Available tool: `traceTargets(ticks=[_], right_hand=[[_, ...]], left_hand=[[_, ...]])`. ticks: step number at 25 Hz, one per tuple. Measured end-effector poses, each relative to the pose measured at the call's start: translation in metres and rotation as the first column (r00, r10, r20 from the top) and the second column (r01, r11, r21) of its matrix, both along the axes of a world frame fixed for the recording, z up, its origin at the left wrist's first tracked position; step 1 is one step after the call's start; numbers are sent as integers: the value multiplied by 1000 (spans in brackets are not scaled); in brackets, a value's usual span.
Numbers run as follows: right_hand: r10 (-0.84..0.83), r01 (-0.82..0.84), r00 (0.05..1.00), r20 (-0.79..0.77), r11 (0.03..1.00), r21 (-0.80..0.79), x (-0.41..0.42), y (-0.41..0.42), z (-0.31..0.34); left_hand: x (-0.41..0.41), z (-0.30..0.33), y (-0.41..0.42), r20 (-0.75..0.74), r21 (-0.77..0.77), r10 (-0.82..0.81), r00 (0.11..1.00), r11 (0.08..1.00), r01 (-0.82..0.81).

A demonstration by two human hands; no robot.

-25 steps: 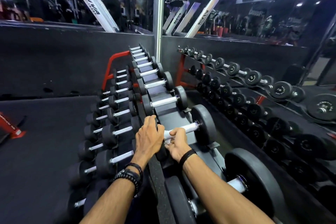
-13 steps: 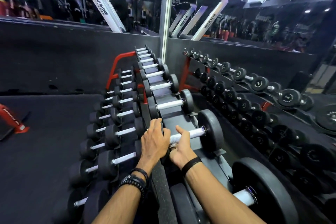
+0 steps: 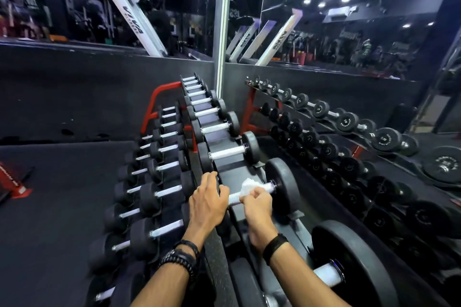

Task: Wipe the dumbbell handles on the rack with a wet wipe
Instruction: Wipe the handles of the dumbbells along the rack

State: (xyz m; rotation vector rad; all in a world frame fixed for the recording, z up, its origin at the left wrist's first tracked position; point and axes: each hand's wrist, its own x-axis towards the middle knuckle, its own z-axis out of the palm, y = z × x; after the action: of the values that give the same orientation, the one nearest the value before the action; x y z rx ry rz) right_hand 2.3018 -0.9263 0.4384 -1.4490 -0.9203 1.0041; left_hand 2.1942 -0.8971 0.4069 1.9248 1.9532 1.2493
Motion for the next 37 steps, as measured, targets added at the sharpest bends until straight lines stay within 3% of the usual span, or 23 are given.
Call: traceTargets(ticks=[1, 2, 3, 5, 6, 10, 12, 14, 16, 17, 19, 21, 23, 26, 28, 32, 34, 37], right_hand=[[32, -43, 965, 260, 999, 34, 6, 3, -3], [82, -100, 858, 507, 995, 7, 11, 6, -7], [133, -141, 702, 699, 989, -47, 15, 9, -10], [140, -169, 381, 914, 982, -80, 21, 14, -11], [101, -180, 264, 959, 982, -53, 22, 15, -9], [70, -262, 67, 995, 964, -50, 27, 12, -15], [52, -219, -51, 997, 974, -62, 34, 18, -28], [147, -296, -100, 984, 940, -171, 33, 20, -32], [200, -502, -157, 967, 827, -253, 28, 17, -35], [152, -553, -195, 969, 799, -236, 27, 16, -35], [30, -461, -311, 950, 869, -179, 36, 19, -35], [36, -229, -344, 938, 966, -121, 47, 18, -31], [38, -140, -371, 928, 985, -96, 43, 19, -33], [58, -383, -340, 939, 903, -194, 20, 10, -45], [64, -392, -356, 932, 895, -211, 17, 6, -53], [45, -118, -178, 983, 991, -67, 34, 17, -45], [18, -193, -154, 988, 980, -48, 28, 18, -53], [-47, -507, -224, 973, 859, -75, 22, 19, -64]], left_hand=[[0, 0, 0, 0, -2, -1, 1000, 1000, 1], [0, 1, 0, -1, -4, 1, 1000, 1000, -1], [1, 1, 0, -5, -7, 3, 1000, 1000, -3], [1, 3, 0, -9, -10, 6, 1000, 1000, -6], [1, 3, 0, -7, -8, 7, 1000, 1000, -7], [1, 2, 0, -3, -12, 6, 1000, 1000, -6], [1, 2, 1, 3, -6, 5, 1000, 1000, -5], [1, 2, 1, 10, -5, 8, 1000, 1000, -8], [0, 1, 2, 15, -13, 5, 1000, 1000, -5], [-1, 1, 1, 16, -17, 2, 1000, 1000, -2], [-1, 1, 0, 3, -15, -6, 1000, 1000, 6], [0, 2, 0, -9, -8, -7, 1000, 1000, 7], [1, 2, 1, -9, -3, 4, 1000, 1000, -4], [0, 1, 2, 1, -7, 7, 1000, 1000, -7], [0, 2, -1, -10, -4, -4, 1000, 1000, 4], [1, 3, 0, -21, -2, 11, 1000, 1000, -11], [1, 2, 1, -12, -4, 8, 1000, 1000, -8], [-1, 2, 0, 14, -4, -2, 1000, 1000, 2]])
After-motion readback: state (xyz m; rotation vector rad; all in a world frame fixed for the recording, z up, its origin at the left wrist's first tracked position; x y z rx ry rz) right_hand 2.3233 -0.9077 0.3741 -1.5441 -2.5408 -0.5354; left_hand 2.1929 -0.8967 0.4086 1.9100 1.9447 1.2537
